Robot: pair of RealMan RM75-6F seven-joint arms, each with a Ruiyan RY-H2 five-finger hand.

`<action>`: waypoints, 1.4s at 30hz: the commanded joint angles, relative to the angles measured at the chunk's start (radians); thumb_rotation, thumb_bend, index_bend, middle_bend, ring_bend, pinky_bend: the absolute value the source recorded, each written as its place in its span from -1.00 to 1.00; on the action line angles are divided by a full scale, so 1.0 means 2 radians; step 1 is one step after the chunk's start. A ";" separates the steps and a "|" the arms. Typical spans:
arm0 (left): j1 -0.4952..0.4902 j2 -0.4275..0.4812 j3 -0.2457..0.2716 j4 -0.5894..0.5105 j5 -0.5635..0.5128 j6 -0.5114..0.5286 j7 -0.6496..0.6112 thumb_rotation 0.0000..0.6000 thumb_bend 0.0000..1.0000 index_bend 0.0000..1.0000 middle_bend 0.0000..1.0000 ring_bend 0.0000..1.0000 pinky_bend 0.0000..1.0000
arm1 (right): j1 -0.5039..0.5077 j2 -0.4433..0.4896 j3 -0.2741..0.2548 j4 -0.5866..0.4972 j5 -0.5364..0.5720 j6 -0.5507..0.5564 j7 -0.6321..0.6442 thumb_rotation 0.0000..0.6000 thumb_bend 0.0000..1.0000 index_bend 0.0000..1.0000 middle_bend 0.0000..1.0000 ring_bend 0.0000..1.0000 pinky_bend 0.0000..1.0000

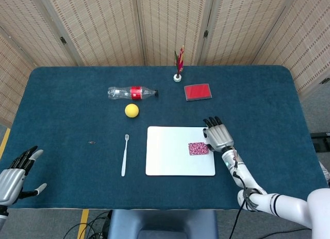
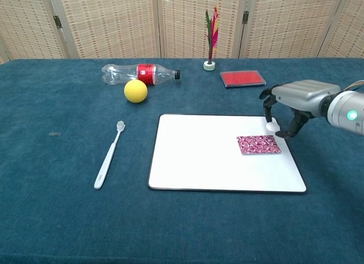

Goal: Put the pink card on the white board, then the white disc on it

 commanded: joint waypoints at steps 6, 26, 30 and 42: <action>0.002 0.003 0.000 0.003 0.003 0.006 -0.010 1.00 -0.49 -1.00 -1.00 -1.00 -0.66 | 0.006 -0.016 -0.009 0.001 0.005 0.002 -0.016 1.00 -0.48 0.03 -0.81 -1.00 -1.00; 0.002 0.001 0.000 0.006 0.004 0.006 -0.008 1.00 -0.49 -1.00 -1.00 -1.00 -0.66 | 0.005 0.007 -0.019 -0.046 0.002 0.019 -0.030 1.00 -0.63 -0.60 -0.94 -1.00 -1.00; 0.002 0.000 0.000 0.007 0.002 0.003 -0.003 1.00 -0.49 -1.00 -1.00 -1.00 -0.66 | -0.007 0.030 -0.016 -0.078 -0.020 0.045 -0.014 1.00 -0.63 -0.60 -0.95 -1.00 -1.00; 0.002 -0.006 -0.003 0.000 -0.007 0.001 0.031 1.00 -0.49 -1.00 -1.00 -1.00 -0.66 | -0.155 0.110 -0.090 -0.140 -0.205 0.260 0.093 1.00 -0.66 -0.60 -0.95 -1.00 -1.00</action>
